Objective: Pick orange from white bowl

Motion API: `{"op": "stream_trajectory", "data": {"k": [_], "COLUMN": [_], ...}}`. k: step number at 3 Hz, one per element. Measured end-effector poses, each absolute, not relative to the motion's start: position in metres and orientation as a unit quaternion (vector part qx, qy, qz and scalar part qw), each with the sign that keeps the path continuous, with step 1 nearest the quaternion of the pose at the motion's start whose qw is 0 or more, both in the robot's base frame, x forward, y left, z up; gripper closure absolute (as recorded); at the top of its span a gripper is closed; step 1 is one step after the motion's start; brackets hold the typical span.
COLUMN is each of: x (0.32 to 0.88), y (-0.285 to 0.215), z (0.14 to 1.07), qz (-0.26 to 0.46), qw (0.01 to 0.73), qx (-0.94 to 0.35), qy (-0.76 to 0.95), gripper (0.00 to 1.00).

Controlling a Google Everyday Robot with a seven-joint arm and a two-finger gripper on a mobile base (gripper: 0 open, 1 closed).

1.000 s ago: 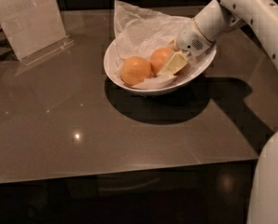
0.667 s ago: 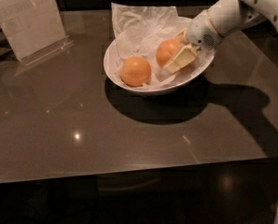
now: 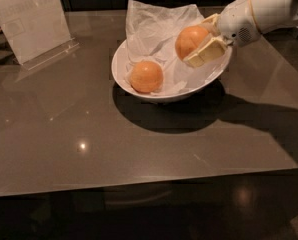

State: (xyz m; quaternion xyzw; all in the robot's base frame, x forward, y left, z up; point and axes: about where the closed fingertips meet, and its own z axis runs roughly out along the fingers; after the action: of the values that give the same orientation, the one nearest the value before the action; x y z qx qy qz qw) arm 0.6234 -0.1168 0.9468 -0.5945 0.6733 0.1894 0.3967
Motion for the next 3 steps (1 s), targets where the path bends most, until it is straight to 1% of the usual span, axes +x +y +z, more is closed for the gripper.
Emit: {"op": "stream_trajectory", "data": {"k": [3], "x": [0.599], "y": [-0.131], "z": [0.956], "qz": [0.221], "qw": [0.434], "qx": [-0.566], "qy": [0.665], "gripper": [1.0]}}
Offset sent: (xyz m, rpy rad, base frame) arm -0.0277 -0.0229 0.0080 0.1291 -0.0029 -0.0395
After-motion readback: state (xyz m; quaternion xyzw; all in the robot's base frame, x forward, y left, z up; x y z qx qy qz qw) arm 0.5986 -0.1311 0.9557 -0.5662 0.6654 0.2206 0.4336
